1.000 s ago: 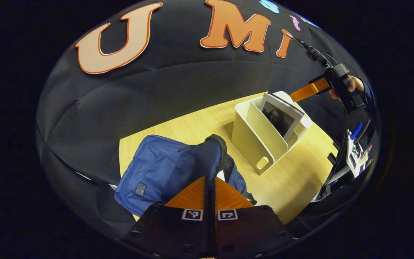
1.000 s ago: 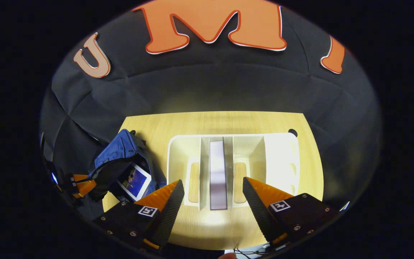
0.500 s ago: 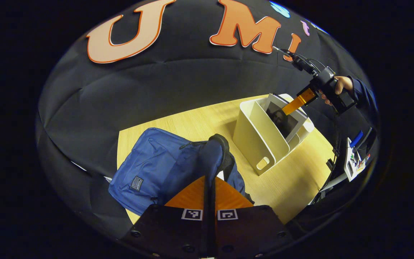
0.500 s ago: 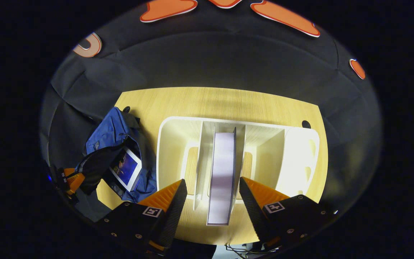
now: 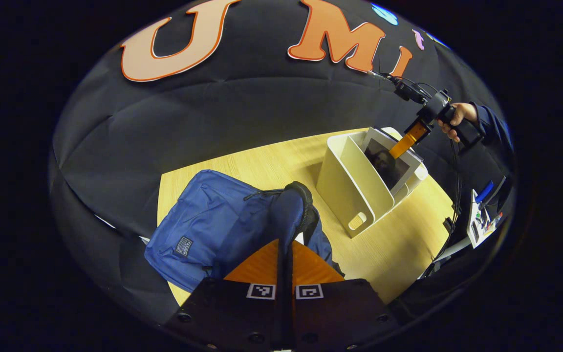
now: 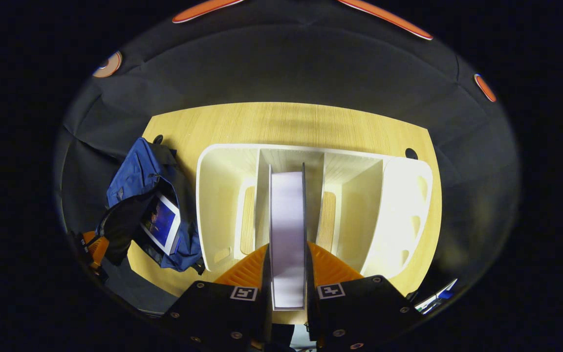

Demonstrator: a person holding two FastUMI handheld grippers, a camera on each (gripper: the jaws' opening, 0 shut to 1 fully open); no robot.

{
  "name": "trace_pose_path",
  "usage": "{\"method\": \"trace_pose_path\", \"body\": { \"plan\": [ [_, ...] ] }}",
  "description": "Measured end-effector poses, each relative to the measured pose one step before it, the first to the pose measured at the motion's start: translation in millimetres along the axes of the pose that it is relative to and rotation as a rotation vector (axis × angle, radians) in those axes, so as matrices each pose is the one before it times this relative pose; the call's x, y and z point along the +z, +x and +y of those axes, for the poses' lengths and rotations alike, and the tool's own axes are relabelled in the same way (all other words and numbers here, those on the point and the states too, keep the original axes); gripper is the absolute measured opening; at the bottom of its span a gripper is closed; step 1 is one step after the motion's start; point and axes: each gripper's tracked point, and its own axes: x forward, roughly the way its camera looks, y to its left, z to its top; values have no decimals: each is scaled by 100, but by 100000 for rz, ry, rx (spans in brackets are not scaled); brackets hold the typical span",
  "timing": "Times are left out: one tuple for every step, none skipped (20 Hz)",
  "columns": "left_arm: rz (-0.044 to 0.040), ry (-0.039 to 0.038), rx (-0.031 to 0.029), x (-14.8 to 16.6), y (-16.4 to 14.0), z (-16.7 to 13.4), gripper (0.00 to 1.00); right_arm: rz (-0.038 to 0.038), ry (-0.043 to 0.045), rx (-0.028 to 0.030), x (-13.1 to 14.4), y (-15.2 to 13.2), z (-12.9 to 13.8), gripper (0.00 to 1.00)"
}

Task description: Open the schoolbag, grab two books from the bookshelf and put them into the schoolbag.

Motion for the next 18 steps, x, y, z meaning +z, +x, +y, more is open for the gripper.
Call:
{"method": "trace_pose_path", "body": {
  "plan": [
    [43, -29, -180, -257, -36, -7, 1, -413, 170, 518, -55, -615, -179, 29],
    [2, 18, -33, -8, 48, 121, 1, -395, 583, 402, -85, -421, 21, 28],
    [-1, 239, -103, -53, -14, 9, 1, -557, 314, 531, -180, -588, -38, 28],
    [-204, 308, -85, 166, -79, -116, 1, -628, 409, 400, -147, -945, -103, 28],
    [34, 204, -65, -60, 23, -4, 1, -1187, 255, 269, -55, -899, -133, 28],
    [-66, 225, 68, 37, 123, 25, 1, -1566, 252, 309, 24, -982, -81, 28],
    [46, 121, 7, 51, -136, -94, 1, -1738, 29, 471, -114, -1007, -143, 28],
    [-219, 231, -102, 36, 70, 53, 1, -1562, 487, 696, -92, -1160, -5, 28],
    [-100, 174, -395, -75, 169, -80, 1, -1232, 617, 811, -86, -1098, -69, 28],
    [211, 208, -241, -56, -69, -128, 1, -1372, 535, 762, 20, -1093, -39, 28],
    [-12, 340, -119, -96, -68, 34, 1, -1493, 326, 345, 93, -1153, -99, 28],
    [88, 269, -20, -138, -100, 10, 1, -1967, 488, 197, 233, -1229, -137, 28],
    [-250, 142, -54, 35, -33, -14, 1, -2200, 636, 308, -10, -1660, -159, 28],
    [-323, 84, -44, 109, 54, 52, 1, -1885, 529, 406, 162, -1231, -150, 28],
    [-54, -73, 28, -12, -5, -9, 1, -1783, 803, 778, 87, -1079, -24, 28],
    [-305, 15, 152, 38, -35, 98, 1, -1448, 1351, 1175, 67, -984, 29, 28],
    [-194, -214, 212, -48, -58, 31, 1, -1518, 1737, 1915, -22, -803, 198, 28],
    [-245, 33, 182, 84, -40, 44, 1, -1080, 1397, 2438, -92, -656, 426, 28]
  ]
}}
